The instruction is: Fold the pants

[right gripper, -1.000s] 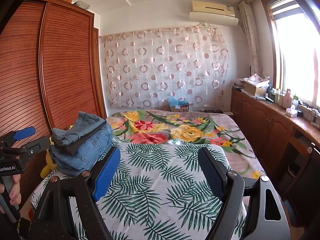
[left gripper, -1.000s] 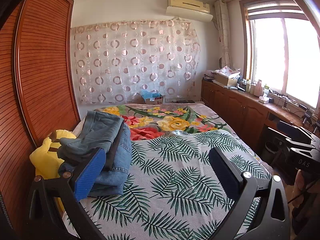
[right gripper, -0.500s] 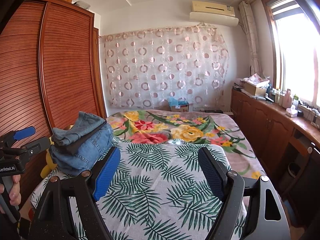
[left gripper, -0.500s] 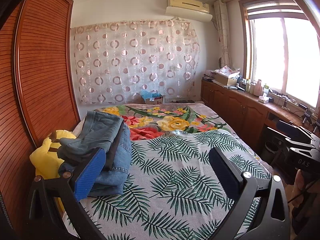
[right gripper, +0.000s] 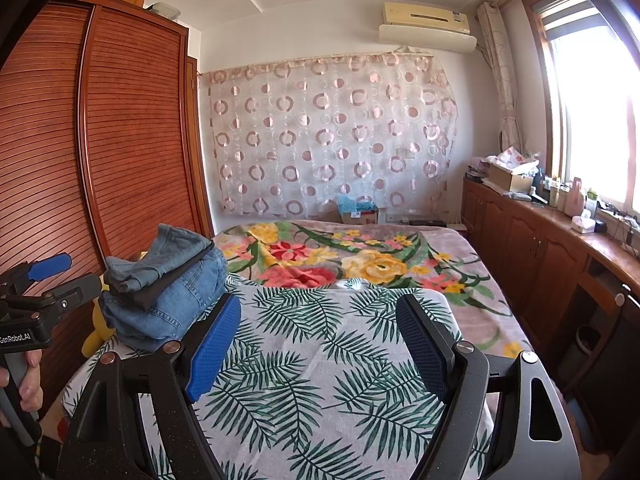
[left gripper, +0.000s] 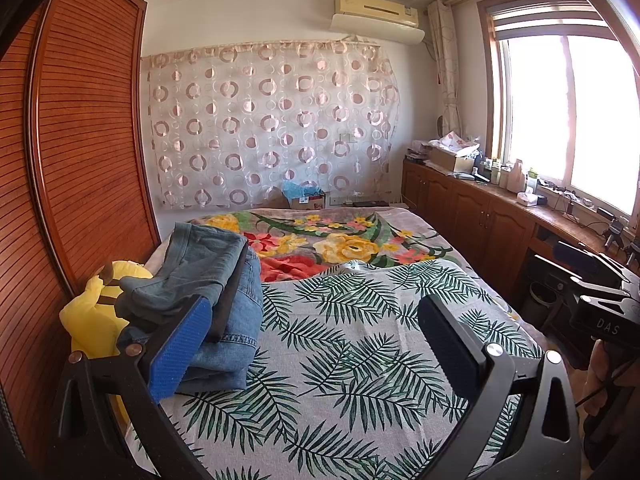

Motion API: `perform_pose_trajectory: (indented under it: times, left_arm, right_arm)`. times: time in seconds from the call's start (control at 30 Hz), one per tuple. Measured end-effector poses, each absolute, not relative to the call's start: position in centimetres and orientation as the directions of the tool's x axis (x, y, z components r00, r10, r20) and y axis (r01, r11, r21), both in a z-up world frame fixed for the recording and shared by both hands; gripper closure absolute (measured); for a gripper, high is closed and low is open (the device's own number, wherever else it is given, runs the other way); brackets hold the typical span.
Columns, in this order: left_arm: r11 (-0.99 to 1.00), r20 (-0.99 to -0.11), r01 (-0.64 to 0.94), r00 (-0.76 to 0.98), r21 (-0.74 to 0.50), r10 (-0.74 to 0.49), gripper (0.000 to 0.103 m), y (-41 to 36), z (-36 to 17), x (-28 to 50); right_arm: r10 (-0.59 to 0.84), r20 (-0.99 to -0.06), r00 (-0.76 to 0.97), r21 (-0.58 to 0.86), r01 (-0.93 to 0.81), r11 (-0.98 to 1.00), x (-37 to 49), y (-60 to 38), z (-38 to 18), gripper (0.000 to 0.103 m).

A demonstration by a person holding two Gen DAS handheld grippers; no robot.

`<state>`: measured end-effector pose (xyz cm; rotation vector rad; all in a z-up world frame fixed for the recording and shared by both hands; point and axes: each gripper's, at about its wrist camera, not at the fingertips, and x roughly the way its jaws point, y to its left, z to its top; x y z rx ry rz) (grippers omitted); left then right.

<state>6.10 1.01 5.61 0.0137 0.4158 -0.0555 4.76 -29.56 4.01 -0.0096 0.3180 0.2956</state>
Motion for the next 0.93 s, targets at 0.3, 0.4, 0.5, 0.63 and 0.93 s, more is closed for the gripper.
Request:
perform_pose_trajectory:
  times: [0.3, 0.4, 0.5, 0.63, 0.93]
  left_arm:
    - [0.998, -0.403, 0.058, 0.914, 0.002, -0.052, 0.000, 0.99, 5.58, 6.09]
    - [0.998, -0.403, 0.057, 0.914, 0.003, -0.051, 0.000, 0.99, 5.57, 6.07]
    - [0.998, -0.402, 0.058, 0.914, 0.002, -0.052, 0.000, 1.00, 5.53, 6.08]
    - [0.998, -0.403, 0.057, 0.914, 0.002, -0.051, 0.000, 0.97, 5.53, 6.07]
    - [0.998, -0.403, 0.057, 0.914, 0.003, -0.051, 0.000, 0.98, 5.47, 6.07]
  right_arm:
    - [0.286, -0.308, 0.907, 0.037, -0.289, 0.957, 4.73, -29.66, 4.02, 0.022]
    - [0.285, -0.309, 0.907, 0.037, -0.288, 0.957, 4.75, -29.67, 4.02, 0.022]
    - [0.286, -0.308, 0.907, 0.038, -0.289, 0.957, 4.64, -29.68, 4.02, 0.022]
    - [0.285, -0.305, 0.909, 0.036, -0.288, 0.957, 4.58, -29.74, 4.05, 0.022]
    - [0.286, -0.306, 0.908, 0.037, -0.289, 0.957, 4.62, -29.82, 4.05, 0.022]
